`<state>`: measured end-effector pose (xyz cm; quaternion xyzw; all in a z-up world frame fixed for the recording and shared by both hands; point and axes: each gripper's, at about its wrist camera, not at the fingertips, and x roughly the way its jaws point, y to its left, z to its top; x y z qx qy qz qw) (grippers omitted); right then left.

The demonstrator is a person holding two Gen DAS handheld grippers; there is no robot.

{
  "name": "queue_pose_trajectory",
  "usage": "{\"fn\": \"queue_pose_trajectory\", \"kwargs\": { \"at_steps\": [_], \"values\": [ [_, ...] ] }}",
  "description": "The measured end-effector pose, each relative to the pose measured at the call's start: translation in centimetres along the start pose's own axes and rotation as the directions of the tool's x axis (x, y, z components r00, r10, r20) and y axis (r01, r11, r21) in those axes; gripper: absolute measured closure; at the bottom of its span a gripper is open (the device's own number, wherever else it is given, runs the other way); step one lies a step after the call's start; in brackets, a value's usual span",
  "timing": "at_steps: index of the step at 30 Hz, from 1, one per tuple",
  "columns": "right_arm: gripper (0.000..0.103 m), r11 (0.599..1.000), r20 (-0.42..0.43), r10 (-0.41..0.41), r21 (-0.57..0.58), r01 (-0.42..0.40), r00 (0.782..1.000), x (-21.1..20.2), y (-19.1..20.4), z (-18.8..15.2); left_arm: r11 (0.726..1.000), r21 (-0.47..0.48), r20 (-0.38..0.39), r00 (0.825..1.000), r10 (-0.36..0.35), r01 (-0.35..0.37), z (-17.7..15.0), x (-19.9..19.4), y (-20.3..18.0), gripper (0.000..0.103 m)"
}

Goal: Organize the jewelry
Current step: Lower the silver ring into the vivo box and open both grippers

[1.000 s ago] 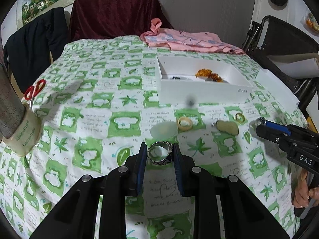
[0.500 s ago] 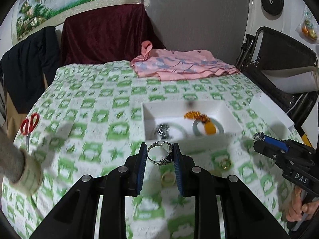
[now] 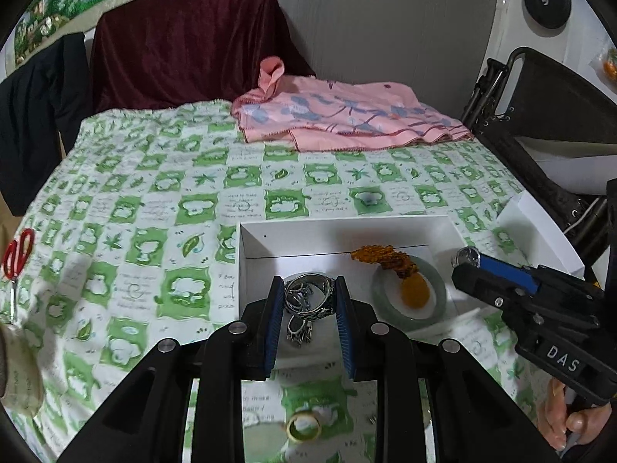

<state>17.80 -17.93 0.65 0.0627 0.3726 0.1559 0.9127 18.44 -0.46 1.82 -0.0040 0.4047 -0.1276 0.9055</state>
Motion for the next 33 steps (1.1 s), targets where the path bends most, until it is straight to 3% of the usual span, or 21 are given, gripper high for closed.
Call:
{"fn": "queue_pose_trajectory", "kwargs": {
  "at_steps": [5, 15, 23, 26, 33],
  "values": [
    [0.072, 0.999, 0.01, 0.025, 0.039, -0.025, 1.0, 0.7, -1.0, 0.3, 0.999, -0.039, -0.011, 1.0, -0.028, 0.027, -0.1, 1.1, 0.8, 0.075],
    [0.07, 0.989, 0.065, 0.083, 0.116, -0.09, 0.994, -0.3, -2.7, 0.2, 0.995, -0.08, 0.048, 0.998, -0.048, 0.052, -0.1, -0.3, 1.7, 0.056],
    [0.067, 0.985, 0.089, 0.062, 0.156, -0.075, 0.994, -1.0, -4.0, -0.3, 0.991, -0.109, 0.074, 0.995, -0.073, 0.081, -0.3, -1.2, 2.3, 0.054],
    [0.063, 0.985, 0.093, 0.05, 0.159, -0.064, 0.994, -1.1, -4.1, -0.5, 0.991, -0.123, 0.094, 0.995, -0.043, 0.055, -0.5, -1.7, 2.7, 0.046],
    [0.053, 0.986, 0.101, 0.017, 0.161, -0.033, 0.995, -1.2, -4.4, -0.9, 0.99, -0.139, 0.071, 0.997, -0.007, 0.017, -1.2, -1.3, 3.6, 0.044]
  ]
}}
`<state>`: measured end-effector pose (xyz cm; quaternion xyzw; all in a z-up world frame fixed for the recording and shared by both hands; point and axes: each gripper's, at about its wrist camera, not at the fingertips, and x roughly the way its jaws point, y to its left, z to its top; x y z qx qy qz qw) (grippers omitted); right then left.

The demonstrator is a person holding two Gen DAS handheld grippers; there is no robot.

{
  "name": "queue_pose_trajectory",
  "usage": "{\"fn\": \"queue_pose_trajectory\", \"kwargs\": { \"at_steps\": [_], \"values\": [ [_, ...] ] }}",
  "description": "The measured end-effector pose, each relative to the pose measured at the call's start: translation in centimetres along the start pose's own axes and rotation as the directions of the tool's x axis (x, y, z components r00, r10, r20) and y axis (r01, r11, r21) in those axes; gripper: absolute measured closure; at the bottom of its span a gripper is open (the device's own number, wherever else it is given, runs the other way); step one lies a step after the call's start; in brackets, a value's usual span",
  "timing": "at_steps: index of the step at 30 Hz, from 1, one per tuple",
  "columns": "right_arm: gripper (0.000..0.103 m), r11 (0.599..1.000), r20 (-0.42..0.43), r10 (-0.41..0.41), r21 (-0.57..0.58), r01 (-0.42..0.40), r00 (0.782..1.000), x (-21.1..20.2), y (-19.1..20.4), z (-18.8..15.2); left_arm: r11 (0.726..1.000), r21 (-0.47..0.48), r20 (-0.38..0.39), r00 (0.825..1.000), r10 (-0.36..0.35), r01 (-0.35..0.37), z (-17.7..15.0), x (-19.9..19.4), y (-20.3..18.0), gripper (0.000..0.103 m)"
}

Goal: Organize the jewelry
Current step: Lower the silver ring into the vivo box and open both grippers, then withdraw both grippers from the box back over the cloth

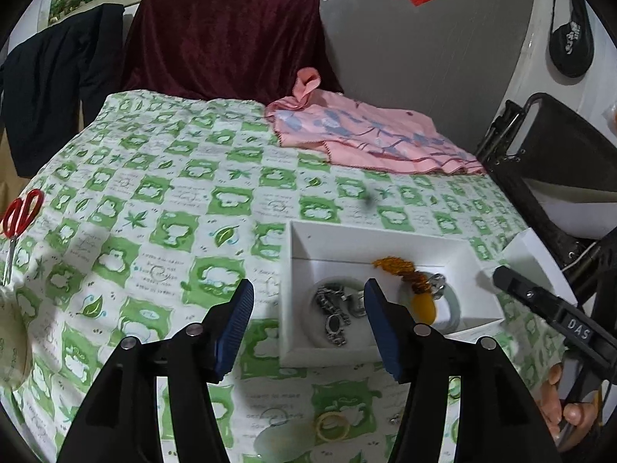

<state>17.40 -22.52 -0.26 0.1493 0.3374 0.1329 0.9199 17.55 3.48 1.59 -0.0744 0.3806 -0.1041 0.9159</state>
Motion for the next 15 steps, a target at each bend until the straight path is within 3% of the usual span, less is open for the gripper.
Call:
{"fn": "queue_pose_trajectory", "kwargs": {
  "at_steps": [7, 12, 15],
  "values": [
    [0.043, 0.999, 0.017, -0.016, 0.038, 0.015, 1.0, -0.2, -1.0, -0.2, 0.999, -0.014, -0.007, 1.0, 0.03, -0.03, -0.4, 0.1, 0.9, 0.042],
    [0.029, 0.998, 0.017, -0.044, 0.052, 0.043, 0.999, -0.1, -1.3, -0.6, 0.998, -0.035, -0.017, 0.998, 0.057, -0.058, -0.9, 0.2, 1.7, 0.038],
    [0.026, 0.997, 0.008, -0.058, 0.054, 0.057, 0.998, 0.1, -1.4, -0.9, 0.996, -0.041, -0.016, 0.997, 0.075, -0.076, -1.2, -0.1, 2.2, 0.034]
  ]
}}
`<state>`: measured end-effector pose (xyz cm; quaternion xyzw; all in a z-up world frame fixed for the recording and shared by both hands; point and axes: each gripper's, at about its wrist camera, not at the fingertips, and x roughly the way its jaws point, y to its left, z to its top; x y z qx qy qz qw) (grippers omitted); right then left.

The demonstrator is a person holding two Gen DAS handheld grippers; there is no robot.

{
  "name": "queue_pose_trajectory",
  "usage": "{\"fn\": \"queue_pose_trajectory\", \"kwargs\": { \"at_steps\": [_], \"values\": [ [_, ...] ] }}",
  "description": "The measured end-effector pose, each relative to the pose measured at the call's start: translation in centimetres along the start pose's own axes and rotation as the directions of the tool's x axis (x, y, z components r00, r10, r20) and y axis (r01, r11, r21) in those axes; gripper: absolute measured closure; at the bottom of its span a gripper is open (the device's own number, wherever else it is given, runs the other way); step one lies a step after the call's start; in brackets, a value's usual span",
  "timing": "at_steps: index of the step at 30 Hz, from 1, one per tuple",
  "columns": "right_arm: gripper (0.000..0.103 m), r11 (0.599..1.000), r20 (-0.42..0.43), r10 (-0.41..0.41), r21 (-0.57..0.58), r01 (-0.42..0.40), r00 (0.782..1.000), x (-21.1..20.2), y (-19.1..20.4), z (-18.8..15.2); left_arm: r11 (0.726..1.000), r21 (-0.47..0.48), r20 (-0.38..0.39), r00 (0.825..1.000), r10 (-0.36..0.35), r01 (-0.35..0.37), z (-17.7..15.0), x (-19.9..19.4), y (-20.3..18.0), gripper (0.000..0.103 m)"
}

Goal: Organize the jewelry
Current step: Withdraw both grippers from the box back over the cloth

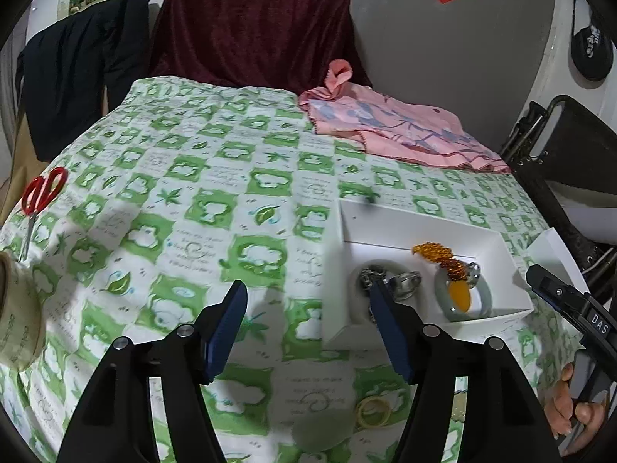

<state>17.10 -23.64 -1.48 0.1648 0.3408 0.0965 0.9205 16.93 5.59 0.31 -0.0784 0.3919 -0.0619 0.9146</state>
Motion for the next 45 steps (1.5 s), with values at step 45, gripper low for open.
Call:
{"fn": "queue_pose_trajectory", "kwargs": {
  "at_steps": [45],
  "values": [
    [0.015, 0.99, 0.024, -0.022, -0.136, 0.025, 0.999, -5.9, 3.1, -6.6, 0.995, 0.048, -0.067, 0.993, 0.096, -0.093, -6.5, -3.8, 1.4, 0.012]
  ]
}}
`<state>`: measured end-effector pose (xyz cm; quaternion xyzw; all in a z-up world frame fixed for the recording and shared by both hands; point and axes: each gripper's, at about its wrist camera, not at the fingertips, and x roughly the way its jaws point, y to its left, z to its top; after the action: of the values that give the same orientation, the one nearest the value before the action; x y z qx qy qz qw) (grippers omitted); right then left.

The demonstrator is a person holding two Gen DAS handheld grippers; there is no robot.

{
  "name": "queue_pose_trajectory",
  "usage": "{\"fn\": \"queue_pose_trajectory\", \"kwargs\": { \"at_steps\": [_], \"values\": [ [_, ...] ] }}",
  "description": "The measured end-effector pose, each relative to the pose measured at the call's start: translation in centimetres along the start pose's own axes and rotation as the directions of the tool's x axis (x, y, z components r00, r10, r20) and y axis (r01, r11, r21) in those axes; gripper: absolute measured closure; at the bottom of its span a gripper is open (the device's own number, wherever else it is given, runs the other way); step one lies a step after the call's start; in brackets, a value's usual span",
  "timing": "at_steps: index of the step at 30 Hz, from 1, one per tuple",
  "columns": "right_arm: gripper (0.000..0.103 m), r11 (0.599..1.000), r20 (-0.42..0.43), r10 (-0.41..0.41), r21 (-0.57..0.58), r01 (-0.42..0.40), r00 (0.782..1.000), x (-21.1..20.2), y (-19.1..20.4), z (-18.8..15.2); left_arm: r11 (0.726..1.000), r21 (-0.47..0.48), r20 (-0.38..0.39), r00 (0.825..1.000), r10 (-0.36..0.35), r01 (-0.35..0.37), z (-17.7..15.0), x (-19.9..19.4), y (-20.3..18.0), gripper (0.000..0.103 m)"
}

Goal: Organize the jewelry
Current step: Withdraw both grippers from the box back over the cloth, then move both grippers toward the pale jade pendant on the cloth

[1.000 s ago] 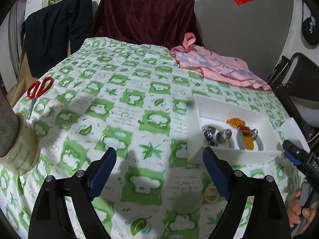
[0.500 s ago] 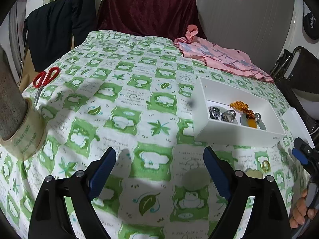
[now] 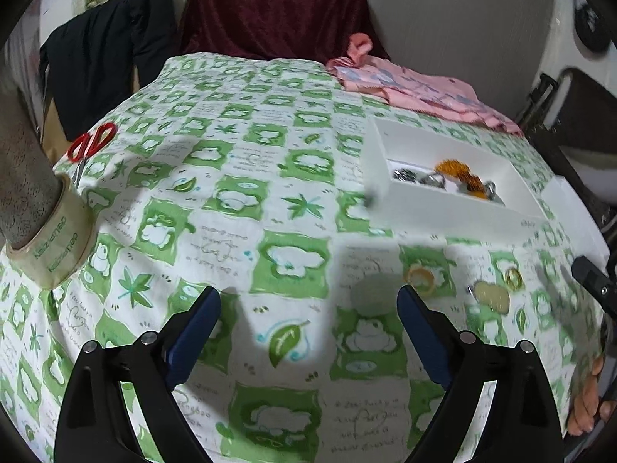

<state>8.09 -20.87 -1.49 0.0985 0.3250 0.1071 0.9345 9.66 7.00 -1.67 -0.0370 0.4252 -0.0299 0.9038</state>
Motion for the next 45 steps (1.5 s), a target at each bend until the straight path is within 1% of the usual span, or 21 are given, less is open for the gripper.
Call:
{"fn": "queue_pose_trajectory", "kwargs": {
  "at_steps": [2, 5, 8, 13, 15, 18, 21, 24, 25, 26, 28, 30, 34, 37, 40, 42, 43, 45],
  "values": [
    [0.015, 0.999, 0.0, 0.0, -0.032, 0.0, 1.0, -0.2, 0.7, -0.3, 0.999, 0.053, 0.008, 1.0, 0.013, -0.013, -0.2, 0.0, -1.0, 0.012],
    [0.015, 0.999, 0.001, 0.002, -0.047, -0.002, 1.0, -0.3, 1.1, -0.4, 0.992, 0.12, 0.003, 0.999, 0.041, -0.041, -0.3, 0.4, -2.1, 0.012],
    [0.015, 0.999, -0.001, 0.002, -0.043, -0.002, 1.0, -0.4, 1.1, -0.5, 0.988, 0.148, -0.005, 0.999, 0.053, -0.052, -0.4, 0.7, -2.5, 0.012],
    [0.015, 0.999, -0.004, 0.004, -0.045, -0.004, 1.0, -0.5, 1.2, -0.6, 0.985, 0.166, -0.039, 0.997, 0.063, -0.055, 0.0, 1.9, -2.9, 0.012],
    [0.015, 0.999, -0.006, 0.004, -0.048, -0.005, 1.0, -0.4, 1.3, -0.5, 0.984, 0.167, -0.04, 0.997, 0.062, -0.054, 0.2, 2.0, -3.0, 0.011],
    [0.015, 0.999, -0.01, 0.006, -0.046, -0.006, 1.0, -0.3, 1.2, -0.5, 0.987, 0.15, -0.051, 0.997, 0.062, -0.053, 0.5, 2.3, -2.5, 0.008],
    [0.015, 0.999, -0.012, 0.007, -0.041, -0.008, 1.0, -0.2, 1.1, -0.4, 0.992, 0.093, -0.054, 0.994, 0.094, -0.088, 1.1, 2.5, -0.9, 0.008],
    [0.015, 0.999, -0.012, 0.009, -0.042, -0.009, 1.0, -0.2, 1.1, -0.5, 0.993, -0.006, -0.065, 0.991, 0.119, -0.12, 1.4, 2.5, 1.8, 0.008],
    [0.015, 0.999, -0.012, 0.009, -0.045, -0.01, 1.0, -0.2, 1.1, -0.5, 0.991, -0.033, -0.059, 0.99, 0.128, -0.13, 1.4, 2.2, 2.6, 0.008],
    [0.015, 0.999, -0.012, 0.01, -0.047, -0.011, 1.0, -0.2, 1.1, -0.5, 0.989, -0.053, -0.057, 0.99, 0.132, -0.135, 1.3, 2.0, 3.1, 0.009],
    [0.015, 0.998, -0.014, 0.013, -0.054, -0.013, 1.0, -0.2, 1.3, -0.5, 0.991, -0.057, -0.047, 0.992, 0.121, -0.123, 1.2, 1.6, 3.2, 0.009],
    [0.015, 0.998, -0.015, 0.015, -0.065, -0.016, 1.0, -0.2, 1.5, -0.5, 0.992, -0.022, -0.03, 0.992, 0.121, -0.122, 1.1, 1.4, 2.6, 0.009],
    [0.015, 0.997, -0.015, 0.016, -0.074, -0.017, 1.0, -0.2, 1.7, -0.6, 0.981, 0.118, 0.027, 0.988, 0.152, -0.155, 0.8, 0.9, -0.3, 0.009],
    [0.015, 0.997, -0.015, 0.017, -0.074, -0.018, 1.0, -0.2, 1.8, -0.6, 0.975, 0.159, 0.033, 0.988, 0.15, -0.154, 0.5, 1.0, -1.2, 0.01],
    [0.015, 0.997, -0.017, 0.021, -0.08, -0.023, 1.0, -0.3, 2.0, -0.8, 0.983, 0.138, 0.004, 0.992, 0.124, -0.123, 0.7, 1.4, -0.7, 0.021],
    [0.015, 0.996, -0.019, 0.026, -0.086, -0.028, 0.999, -0.3, 2.1, -0.8, 0.989, 0.12, -0.014, 0.996, 0.089, -0.087, 0.9, 1.7, -0.3, 0.038],
    [0.015, 0.996, -0.02, 0.03, -0.089, -0.031, 0.999, -0.3, 2.2, -0.8, 0.992, 0.113, -0.016, 0.998, 0.064, -0.062, 0.8, 1.6, -0.2, 0.044],
    [0.015, 0.994, -0.023, 0.036, -0.101, -0.038, 0.999, -0.2, 2.4, -0.9, 0.992, 0.123, -0.016, 0.999, 0.032, -0.03, 0.6, 1.4, -0.5, 0.065]
  ]
}}
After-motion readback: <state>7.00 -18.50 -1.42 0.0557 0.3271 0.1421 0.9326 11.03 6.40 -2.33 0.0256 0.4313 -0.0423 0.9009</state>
